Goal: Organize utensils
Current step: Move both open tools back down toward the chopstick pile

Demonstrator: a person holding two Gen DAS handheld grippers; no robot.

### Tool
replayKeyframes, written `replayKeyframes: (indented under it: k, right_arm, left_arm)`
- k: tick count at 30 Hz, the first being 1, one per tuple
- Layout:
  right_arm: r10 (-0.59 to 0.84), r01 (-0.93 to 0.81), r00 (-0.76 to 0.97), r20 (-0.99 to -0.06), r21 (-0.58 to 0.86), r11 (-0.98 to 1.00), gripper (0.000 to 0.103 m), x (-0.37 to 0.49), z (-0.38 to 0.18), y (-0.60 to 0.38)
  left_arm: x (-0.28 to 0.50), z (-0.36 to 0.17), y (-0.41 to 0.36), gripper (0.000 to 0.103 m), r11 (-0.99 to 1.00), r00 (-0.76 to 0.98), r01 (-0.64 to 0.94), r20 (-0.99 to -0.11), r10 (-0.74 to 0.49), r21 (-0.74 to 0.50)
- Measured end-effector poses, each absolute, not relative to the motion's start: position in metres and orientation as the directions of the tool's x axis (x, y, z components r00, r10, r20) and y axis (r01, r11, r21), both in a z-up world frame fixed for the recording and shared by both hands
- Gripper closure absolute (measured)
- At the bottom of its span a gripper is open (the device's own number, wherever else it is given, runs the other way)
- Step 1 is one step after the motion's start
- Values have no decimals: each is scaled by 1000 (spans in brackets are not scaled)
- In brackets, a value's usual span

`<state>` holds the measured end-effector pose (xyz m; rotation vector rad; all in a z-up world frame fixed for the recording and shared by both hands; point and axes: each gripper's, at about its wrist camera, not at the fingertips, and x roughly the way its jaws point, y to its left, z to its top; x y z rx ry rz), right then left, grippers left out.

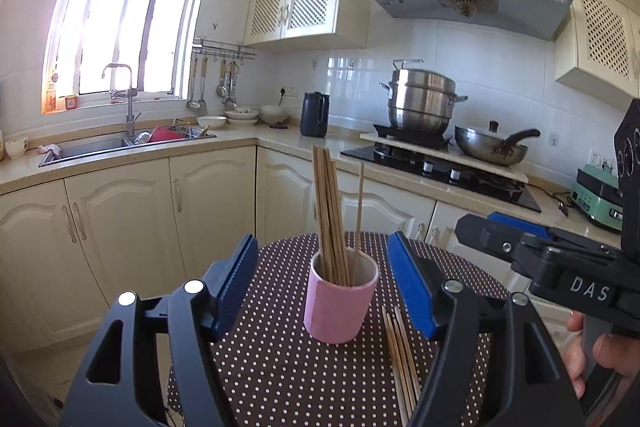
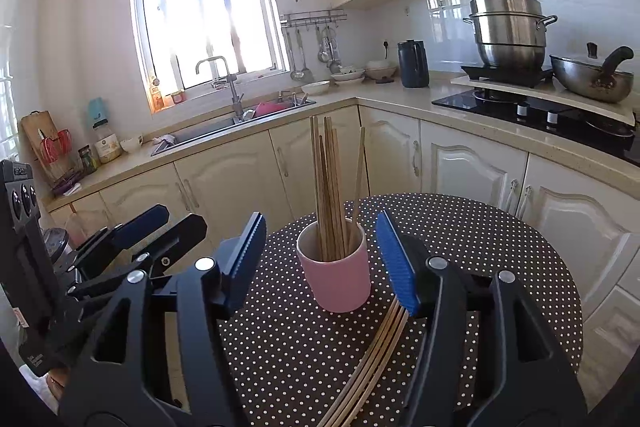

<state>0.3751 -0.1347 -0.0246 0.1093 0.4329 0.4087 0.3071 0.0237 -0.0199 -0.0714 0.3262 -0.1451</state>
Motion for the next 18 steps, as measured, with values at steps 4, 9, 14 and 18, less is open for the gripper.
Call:
replayKeyframes:
  k: [4,9,14,18]
  right_arm:
    - [401,-353,818,-412,192,916,43,367,-33,-141]
    - [397,-347,798,-454,192,918,43,362,-50,-147]
    - [385,-325,766,-514,206,923,42,364,-72,-157]
    - [377,-306,736,-563,220,926,42,367,-92,-165]
  left_arm:
    - [301,-28,13,36,986,920,154,-356,-165,-60]
    - [301,-43,3,35,981,884,186,-426,-194,-60]
    - [311,-63,-7,35,974,827,215,-517,-219,-67]
    - [325,-86,-14,35,966,757,241,-604,-250,-97]
